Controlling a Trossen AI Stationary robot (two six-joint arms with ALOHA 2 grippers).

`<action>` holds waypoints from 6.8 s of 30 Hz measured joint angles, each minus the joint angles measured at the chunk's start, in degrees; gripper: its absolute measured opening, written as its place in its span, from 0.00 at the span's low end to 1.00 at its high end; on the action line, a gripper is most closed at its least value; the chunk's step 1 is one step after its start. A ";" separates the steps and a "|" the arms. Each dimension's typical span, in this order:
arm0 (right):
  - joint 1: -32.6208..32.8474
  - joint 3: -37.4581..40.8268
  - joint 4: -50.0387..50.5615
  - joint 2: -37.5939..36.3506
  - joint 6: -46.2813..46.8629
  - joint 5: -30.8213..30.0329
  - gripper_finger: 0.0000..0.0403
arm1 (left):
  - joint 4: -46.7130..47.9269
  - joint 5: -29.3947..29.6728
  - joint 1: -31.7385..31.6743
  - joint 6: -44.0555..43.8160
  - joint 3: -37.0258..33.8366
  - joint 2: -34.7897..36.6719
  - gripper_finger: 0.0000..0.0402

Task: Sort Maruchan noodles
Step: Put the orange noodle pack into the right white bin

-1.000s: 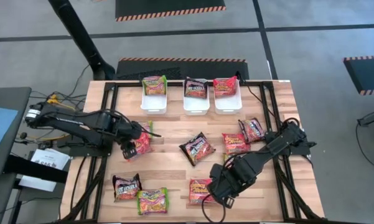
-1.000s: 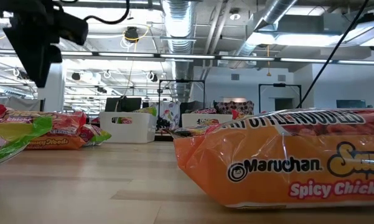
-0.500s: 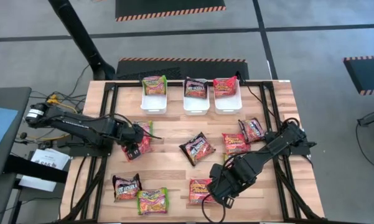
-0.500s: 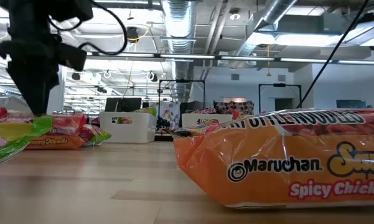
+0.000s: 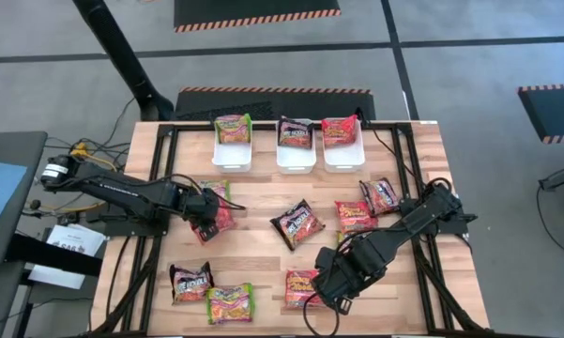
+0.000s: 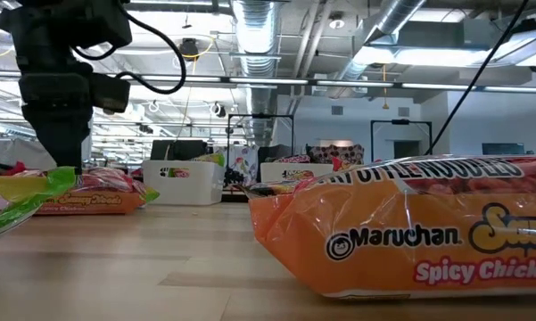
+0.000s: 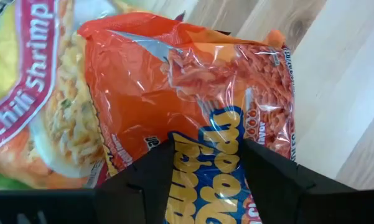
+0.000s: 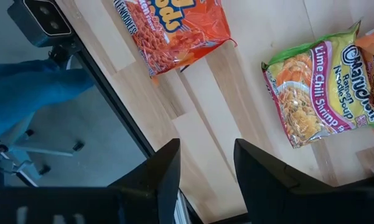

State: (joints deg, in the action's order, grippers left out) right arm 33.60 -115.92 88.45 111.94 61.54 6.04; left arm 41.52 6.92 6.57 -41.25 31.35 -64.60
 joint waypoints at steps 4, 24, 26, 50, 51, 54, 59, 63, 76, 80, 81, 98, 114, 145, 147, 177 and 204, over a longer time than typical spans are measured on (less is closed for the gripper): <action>-0.38 0.00 -0.66 0.00 0.02 -0.08 0.43 | -1.99 0.01 -0.01 0.02 -0.84 0.02 0.31; -8.51 0.00 -1.62 -0.12 -4.53 -3.75 0.37 | -10.36 -7.72 0.00 3.84 2.23 1.07 0.00; -9.70 0.00 -2.00 -0.27 -6.93 -3.66 0.35 | -10.93 -7.80 0.02 4.47 3.36 2.00 0.00; -28.21 -6.95 -1.71 -0.31 -43.50 -0.42 0.34 | -11.37 -5.13 1.07 8.83 13.94 5.86 0.00; -29.31 -7.55 -1.71 -0.31 -45.47 0.47 0.34 | -11.52 -4.77 1.07 9.19 14.52 5.86 0.00; -32.74 -8.97 -1.68 -0.31 -51.15 3.43 0.34 | -11.33 -3.57 1.07 10.15 16.37 5.86 0.00; -38.90 -11.17 -1.73 -0.31 -58.57 8.92 0.34 | -11.42 -2.49 0.99 10.64 18.52 5.86 0.00; -43.70 -11.52 -2.49 -0.33 -63.61 14.13 0.34 | -11.35 -0.05 0.98 11.23 19.66 5.86 0.00; -55.67 -11.52 -8.46 -0.33 -70.72 25.73 0.34 | -11.48 6.48 -1.09 13.10 20.66 5.86 0.00; -57.13 -11.52 -10.12 -0.33 -76.54 25.68 0.34 | -11.50 7.52 -2.52 13.09 20.68 5.86 0.00; -57.30 -11.52 -11.11 -0.33 -77.59 25.61 0.35 | -11.50 7.76 -2.86 13.09 20.68 5.86 0.00; -57.26 -10.02 -24.09 -0.17 -76.20 25.50 0.59 | -13.19 13.38 -5.56 12.75 20.68 5.86 0.00; -55.88 -4.76 -32.38 -0.09 -61.63 25.51 0.58 | -23.07 16.38 -5.55 19.01 20.68 5.44 0.00; -48.31 -4.76 -41.45 3.87 -47.86 17.33 0.58 | -29.10 17.36 -5.88 26.49 20.68 5.44 0.00; -48.04 -4.91 -41.74 5.39 -47.86 17.39 0.58 | -28.63 17.49 -5.88 26.65 20.63 5.47 0.00; -43.59 -4.85 -38.27 7.47 -64.87 18.04 0.43 | -21.21 25.53 -6.23 21.57 20.66 11.73 0.00; -44.68 -4.81 -53.88 23.05 -75.73 17.24 0.57 | -15.61 27.85 -6.27 16.50 20.62 19.37 0.00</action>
State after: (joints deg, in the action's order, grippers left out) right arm -11.08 -120.73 34.57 134.99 -14.20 23.28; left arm 25.92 34.77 0.30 -24.76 51.96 -45.23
